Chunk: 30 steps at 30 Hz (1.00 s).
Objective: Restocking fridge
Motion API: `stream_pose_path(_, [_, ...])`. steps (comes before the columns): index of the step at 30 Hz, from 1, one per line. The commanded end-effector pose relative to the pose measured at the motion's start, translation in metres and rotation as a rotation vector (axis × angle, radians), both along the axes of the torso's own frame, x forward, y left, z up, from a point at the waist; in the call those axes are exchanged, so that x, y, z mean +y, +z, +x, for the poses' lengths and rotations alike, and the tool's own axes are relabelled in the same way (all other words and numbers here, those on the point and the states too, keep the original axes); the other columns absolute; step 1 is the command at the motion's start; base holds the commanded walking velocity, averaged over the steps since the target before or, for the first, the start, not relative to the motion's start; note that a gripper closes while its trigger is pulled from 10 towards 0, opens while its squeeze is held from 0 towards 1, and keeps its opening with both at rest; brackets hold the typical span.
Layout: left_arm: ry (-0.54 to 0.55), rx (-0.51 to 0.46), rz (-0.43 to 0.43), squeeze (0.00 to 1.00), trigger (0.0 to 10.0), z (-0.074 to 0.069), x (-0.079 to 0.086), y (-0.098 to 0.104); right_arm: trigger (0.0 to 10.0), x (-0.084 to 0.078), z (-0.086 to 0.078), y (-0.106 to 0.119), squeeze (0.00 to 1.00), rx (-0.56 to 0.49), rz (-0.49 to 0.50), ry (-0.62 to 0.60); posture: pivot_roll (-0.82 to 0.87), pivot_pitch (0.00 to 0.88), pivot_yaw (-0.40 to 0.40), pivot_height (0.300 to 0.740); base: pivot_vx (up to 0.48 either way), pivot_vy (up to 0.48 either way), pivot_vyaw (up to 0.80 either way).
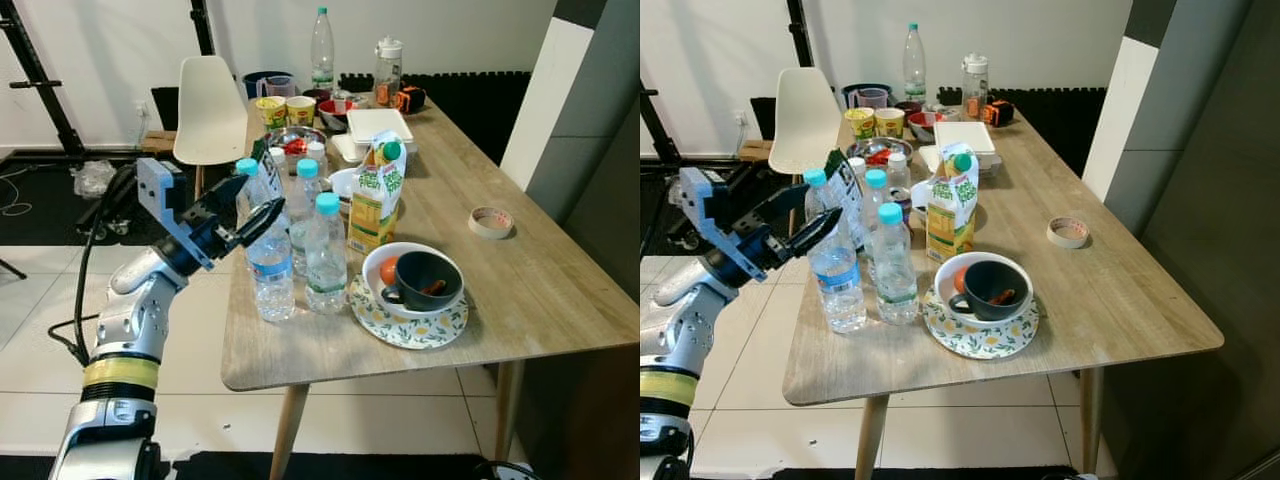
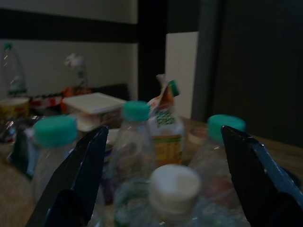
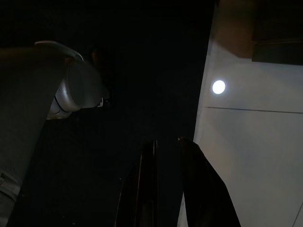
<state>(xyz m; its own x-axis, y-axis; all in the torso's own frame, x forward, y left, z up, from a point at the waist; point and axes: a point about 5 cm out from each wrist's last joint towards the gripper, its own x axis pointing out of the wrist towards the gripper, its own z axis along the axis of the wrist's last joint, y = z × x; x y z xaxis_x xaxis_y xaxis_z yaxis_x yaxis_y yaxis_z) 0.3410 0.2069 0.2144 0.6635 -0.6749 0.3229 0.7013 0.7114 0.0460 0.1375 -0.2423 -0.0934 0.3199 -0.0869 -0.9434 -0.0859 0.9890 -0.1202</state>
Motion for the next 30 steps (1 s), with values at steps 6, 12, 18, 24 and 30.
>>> stream_pose_path(6, [-0.059, 0.069, 0.01, 0.0, 10.0, 0.005, -0.021, -0.016, 10.0, 0.001, 0.0, 0.0, 0.0, 0.001, -0.001, -0.001, -0.13, 0.0, -0.002, 0.74, 0.0, 0.0, 0.0])
stream_pose_path(12, [-0.09, 0.106, 0.018, 0.0, 10.0, 0.006, -0.029, -0.02, 10.0, 0.001, 0.0, 0.0, 0.0, -0.001, -0.001, -0.004, -0.13, 0.0, -0.001, 0.74, 0.0, 0.0, 0.0])
stream_pose_path(18, [-0.093, 0.112, 0.027, 0.0, 0.0, 0.006, -0.028, -0.021, 10.0, 0.001, 0.0, 0.0, 0.0, 0.0, -0.001, -0.005, -0.13, 0.0, -0.001, 0.74, 0.0, 0.0, 0.0])
stream_pose_path(24, [-0.063, 0.117, 0.062, 0.0, 0.0, 0.006, -0.022, -0.02, 10.0, 0.001, 0.001, 0.0, 0.0, -0.001, -0.001, -0.004, -0.13, 0.0, -0.001, 0.74, 0.0, 0.0, 0.0])
stream_pose_path(30, [-0.038, 0.114, 0.111, 0.0, 0.0, 0.006, -0.018, -0.019, 10.0, 0.001, 0.001, 0.0, 0.0, -0.002, -0.003, -0.003, -0.13, 0.0, -0.001, 0.74, 0.0, 0.0, 0.0])
